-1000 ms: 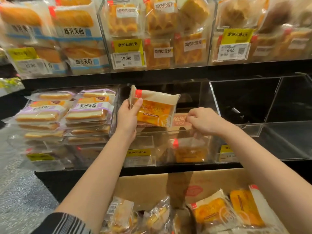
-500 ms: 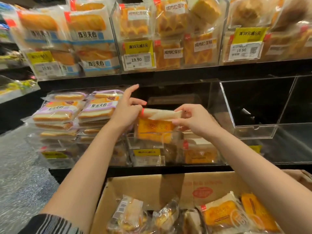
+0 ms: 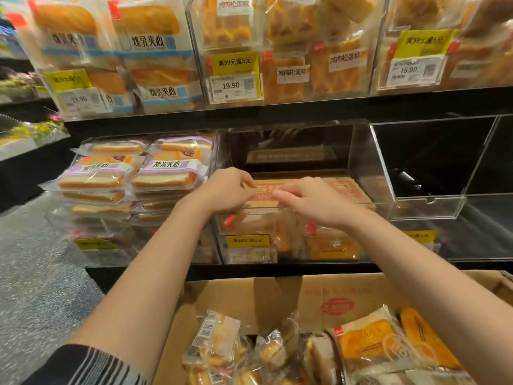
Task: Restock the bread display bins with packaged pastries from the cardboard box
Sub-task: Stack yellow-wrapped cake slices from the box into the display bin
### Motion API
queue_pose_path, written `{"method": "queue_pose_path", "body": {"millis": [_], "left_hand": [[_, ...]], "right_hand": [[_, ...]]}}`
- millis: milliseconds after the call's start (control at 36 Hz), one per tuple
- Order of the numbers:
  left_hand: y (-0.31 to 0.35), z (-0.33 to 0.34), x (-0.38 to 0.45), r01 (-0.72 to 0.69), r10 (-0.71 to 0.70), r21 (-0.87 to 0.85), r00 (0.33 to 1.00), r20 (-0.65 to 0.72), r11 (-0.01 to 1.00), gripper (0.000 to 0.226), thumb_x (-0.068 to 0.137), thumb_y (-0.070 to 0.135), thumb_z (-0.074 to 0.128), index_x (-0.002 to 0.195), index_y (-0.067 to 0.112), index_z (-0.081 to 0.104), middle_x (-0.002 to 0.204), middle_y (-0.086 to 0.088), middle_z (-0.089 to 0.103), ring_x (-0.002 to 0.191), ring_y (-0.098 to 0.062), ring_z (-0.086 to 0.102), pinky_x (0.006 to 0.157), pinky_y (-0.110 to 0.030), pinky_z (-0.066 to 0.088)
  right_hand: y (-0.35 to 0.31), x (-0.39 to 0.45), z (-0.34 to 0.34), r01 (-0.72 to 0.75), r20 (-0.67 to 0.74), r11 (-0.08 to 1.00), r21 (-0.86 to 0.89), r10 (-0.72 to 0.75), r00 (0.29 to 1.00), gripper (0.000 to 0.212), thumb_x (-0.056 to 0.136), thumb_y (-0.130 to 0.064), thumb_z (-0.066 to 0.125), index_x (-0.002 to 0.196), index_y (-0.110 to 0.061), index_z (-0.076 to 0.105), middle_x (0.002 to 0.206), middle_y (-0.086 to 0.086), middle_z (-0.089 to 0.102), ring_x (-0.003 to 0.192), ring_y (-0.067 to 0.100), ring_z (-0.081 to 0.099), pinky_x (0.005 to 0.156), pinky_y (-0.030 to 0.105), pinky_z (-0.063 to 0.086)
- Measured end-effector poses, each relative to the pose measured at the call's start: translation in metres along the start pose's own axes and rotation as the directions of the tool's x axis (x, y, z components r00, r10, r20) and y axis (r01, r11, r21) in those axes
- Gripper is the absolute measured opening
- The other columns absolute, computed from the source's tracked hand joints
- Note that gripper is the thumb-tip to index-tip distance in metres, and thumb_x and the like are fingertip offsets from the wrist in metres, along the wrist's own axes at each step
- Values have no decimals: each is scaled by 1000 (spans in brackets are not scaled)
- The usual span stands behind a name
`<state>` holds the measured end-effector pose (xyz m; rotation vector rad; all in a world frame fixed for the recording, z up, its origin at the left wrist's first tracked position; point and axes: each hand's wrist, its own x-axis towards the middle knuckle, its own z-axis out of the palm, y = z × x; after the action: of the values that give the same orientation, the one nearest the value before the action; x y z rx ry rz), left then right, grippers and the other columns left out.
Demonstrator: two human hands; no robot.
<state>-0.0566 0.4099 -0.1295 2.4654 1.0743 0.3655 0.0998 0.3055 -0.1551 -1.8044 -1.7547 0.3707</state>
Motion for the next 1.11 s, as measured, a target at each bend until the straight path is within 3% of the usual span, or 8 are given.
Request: {"method": "queue_pose_path", "body": {"millis": [139,278,472,583,750,889,1000,1111], "left_hand": [[5,10,-6,27,-27,3,991,128,1000,27,101,36,42,94,21,63,79,2,66,68,-7,60,67,-24,45],[9,18,-6,35,-50,148,993,104,988,35,103,28,29,97,15,61,76,3,63,71,-8,59,70,-26,43],[34,28,-6,-91,105,97,983,-149,991,29,101,36,40,84,25,62,81,8,62,78,-8,58,74,-30,49],[67,50,-11,-272,225,-38,858,-461,961,37,103,35,34,94,22,68,85,10,65,79,-6,58,65,-19,38],[96,92,-15,-594,443,-94,688,-575,799,23,99,24,43,92,18,64,87,8,58,80,-4,56,66,-13,43],[106,129,-22,-757,697,-78,631,-341,648,30,94,31,43,92,13,66,80,13,60,72,-4,55,64,-11,42],[109,163,-26,-828,828,2,560,-12,560,34,90,39,44,93,16,68,80,3,70,72,-14,63,63,-25,47],[117,195,-29,-812,724,120,567,393,571,28,95,44,50,107,24,65,99,5,69,91,-16,63,74,-28,46]], "right_hand": [[-9,4,1,-114,206,963,-246,167,964,73,94,-64,16,104,-17,72,88,-8,65,81,7,56,94,34,43],[-18,10,0,-175,307,954,-242,246,920,84,92,-69,5,111,-17,69,120,3,61,76,10,51,92,37,44],[-4,-16,-4,31,41,980,-197,-24,999,28,100,-40,42,94,-29,66,81,-11,62,76,3,58,75,26,50],[4,-38,-31,74,-137,966,-248,-111,984,22,98,-20,49,114,-18,64,103,-6,66,94,9,60,89,31,51],[28,-90,-70,-4,-269,975,-222,-57,961,14,96,-17,52,106,-21,61,93,-11,62,87,8,60,75,25,51],[57,-143,-89,-171,61,922,-348,204,977,11,97,-17,52,99,-19,63,79,-13,58,73,1,57,64,14,46],[90,-185,-89,-314,264,827,-467,469,843,12,96,-26,54,97,-20,64,84,-4,67,74,8,65,61,15,49],[120,-221,-87,-399,337,765,-506,601,725,18,93,-26,58,107,-17,66,90,-3,68,80,11,65,66,16,48]]}}
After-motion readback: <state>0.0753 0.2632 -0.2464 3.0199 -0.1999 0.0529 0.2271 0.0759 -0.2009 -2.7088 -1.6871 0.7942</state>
